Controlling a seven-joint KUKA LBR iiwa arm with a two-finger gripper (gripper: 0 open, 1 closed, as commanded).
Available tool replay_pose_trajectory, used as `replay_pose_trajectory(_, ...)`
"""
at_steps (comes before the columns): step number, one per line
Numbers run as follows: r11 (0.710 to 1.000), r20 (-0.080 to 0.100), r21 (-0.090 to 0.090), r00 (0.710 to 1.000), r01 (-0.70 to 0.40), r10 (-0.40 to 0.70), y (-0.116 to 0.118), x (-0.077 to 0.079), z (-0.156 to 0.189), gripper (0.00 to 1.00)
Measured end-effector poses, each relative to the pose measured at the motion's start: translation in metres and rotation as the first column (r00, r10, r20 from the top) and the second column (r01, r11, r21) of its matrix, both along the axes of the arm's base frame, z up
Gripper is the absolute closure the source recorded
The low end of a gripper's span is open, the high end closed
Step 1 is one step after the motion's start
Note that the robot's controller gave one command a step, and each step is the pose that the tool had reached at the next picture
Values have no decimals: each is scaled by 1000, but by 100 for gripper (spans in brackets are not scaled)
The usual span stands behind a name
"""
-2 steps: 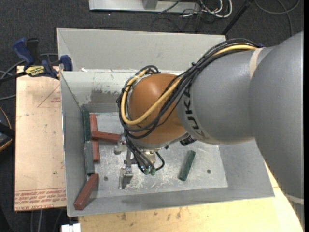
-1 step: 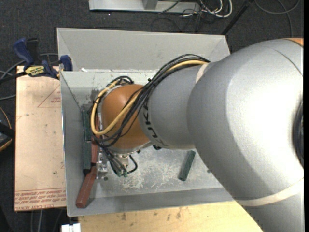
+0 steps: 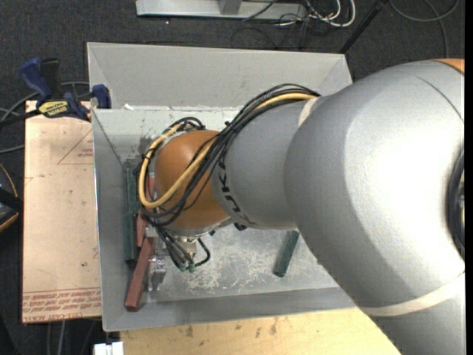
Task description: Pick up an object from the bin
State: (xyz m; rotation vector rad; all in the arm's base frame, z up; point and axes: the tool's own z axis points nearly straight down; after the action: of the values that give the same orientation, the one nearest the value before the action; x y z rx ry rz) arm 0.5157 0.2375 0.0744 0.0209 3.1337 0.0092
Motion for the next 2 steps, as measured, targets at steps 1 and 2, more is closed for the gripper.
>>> replay_pose_trajectory(1,1000,4,1,1000,0,0,0,1,1,100)
replay_pose_trajectory(2,1000,3,1,1000,0,0,0,1,1,100)
